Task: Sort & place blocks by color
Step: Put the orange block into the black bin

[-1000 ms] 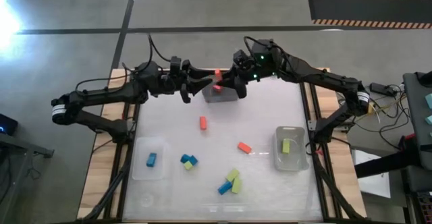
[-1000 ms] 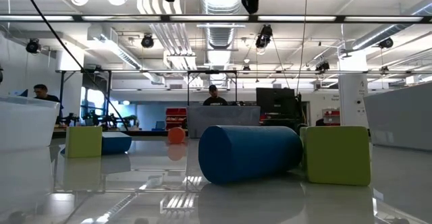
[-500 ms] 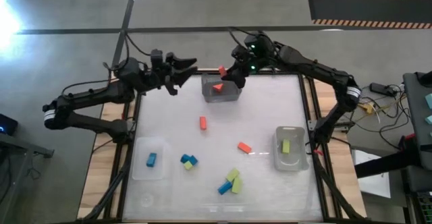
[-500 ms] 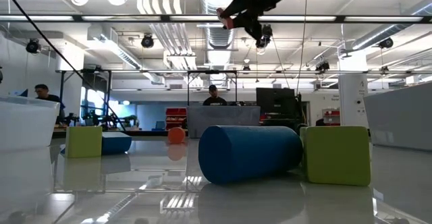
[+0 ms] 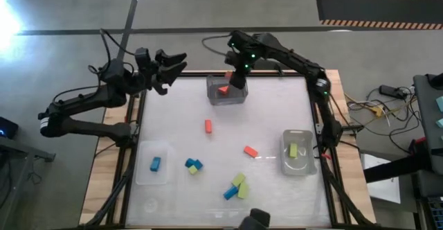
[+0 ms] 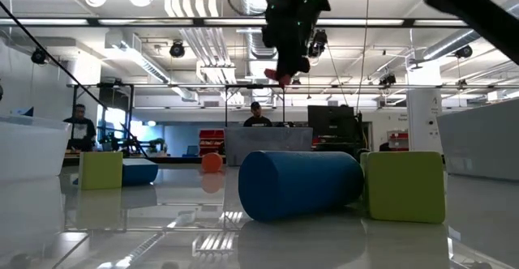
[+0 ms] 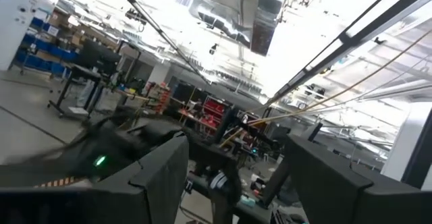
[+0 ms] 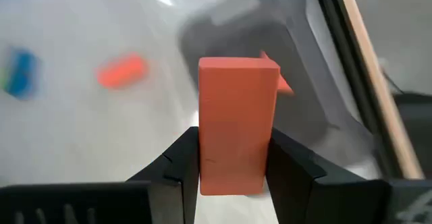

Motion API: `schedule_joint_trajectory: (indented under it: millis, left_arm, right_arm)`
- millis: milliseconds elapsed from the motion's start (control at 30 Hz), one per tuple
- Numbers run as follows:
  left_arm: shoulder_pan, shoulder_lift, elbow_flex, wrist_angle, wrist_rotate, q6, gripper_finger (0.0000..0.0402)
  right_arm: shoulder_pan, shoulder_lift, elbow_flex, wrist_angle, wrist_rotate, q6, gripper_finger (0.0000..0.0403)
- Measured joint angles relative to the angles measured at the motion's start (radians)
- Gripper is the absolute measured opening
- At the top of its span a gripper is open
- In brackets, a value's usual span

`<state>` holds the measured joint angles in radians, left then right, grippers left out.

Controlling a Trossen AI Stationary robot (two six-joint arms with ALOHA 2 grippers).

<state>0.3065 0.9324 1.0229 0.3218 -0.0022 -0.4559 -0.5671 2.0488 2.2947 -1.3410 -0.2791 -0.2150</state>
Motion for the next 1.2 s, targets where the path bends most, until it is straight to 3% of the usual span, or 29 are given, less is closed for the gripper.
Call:
schedule_joint_trajectory:
  millis: [100, 333, 467, 1200]
  left_arm:
    - [0.000, -0.008, -0.001, -0.001, 0.000, -0.001, 0.0228]
    - [0.000, -0.020, -0.002, -0.002, 0.000, -0.007, 0.0228]
    - [0.000, -0.019, -0.003, -0.003, 0.001, -0.008, 0.0228]
    - [0.000, -0.019, -0.016, -0.009, 0.002, -0.009, 0.0228]
  right_arm:
    - [0.002, 0.068, 0.062, -0.065, 0.052, -0.064, 0.0117]
    - [0.002, 0.132, 0.055, -0.055, 0.154, -0.181, 0.0117]
    - [0.002, 0.155, 0.055, -0.011, 0.169, -0.274, 0.0117]
    - [-0.003, 0.291, 0.055, 0.025, 0.201, -0.354, 0.0117]
